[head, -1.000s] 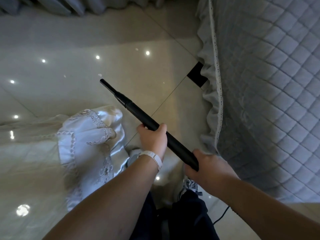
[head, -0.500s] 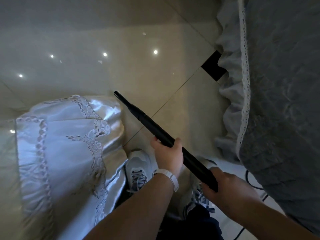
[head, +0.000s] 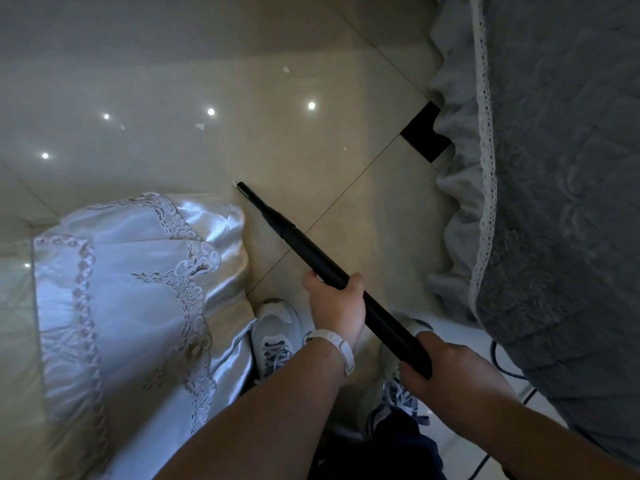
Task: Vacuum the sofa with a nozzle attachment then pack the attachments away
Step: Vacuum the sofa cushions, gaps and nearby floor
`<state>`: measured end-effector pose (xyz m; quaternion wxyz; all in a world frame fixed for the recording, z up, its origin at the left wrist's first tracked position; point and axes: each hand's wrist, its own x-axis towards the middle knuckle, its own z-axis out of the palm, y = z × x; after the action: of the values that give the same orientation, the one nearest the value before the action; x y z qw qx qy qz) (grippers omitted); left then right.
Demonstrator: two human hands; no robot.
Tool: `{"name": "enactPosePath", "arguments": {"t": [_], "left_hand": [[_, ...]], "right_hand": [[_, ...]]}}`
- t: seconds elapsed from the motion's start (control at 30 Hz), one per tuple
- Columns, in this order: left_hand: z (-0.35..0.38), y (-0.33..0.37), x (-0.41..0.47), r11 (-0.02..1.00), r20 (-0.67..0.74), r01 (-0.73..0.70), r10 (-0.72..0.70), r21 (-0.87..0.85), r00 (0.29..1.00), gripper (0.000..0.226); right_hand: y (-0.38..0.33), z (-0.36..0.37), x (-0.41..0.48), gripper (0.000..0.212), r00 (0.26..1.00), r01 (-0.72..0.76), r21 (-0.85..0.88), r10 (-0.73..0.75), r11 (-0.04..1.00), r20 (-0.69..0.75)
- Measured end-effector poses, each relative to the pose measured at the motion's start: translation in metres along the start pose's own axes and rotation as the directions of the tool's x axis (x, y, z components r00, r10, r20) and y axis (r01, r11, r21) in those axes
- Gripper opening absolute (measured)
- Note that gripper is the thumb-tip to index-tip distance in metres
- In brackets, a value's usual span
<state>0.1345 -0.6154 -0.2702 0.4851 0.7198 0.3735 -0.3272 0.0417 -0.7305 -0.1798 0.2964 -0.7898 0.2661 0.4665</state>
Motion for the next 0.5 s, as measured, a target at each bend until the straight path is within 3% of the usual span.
{"name": "enactPosePath", "arguments": {"t": [0.5], "left_hand": [[-0.007, 0.019, 0.006, 0.999, -0.031, -0.029, 0.030, 0.031, 0.999, 0.039]], "right_hand": [[-0.011, -0.004, 0.004, 0.025, 1.000, 0.005, 0.105, -0.005, 0.994, -0.002]]}}
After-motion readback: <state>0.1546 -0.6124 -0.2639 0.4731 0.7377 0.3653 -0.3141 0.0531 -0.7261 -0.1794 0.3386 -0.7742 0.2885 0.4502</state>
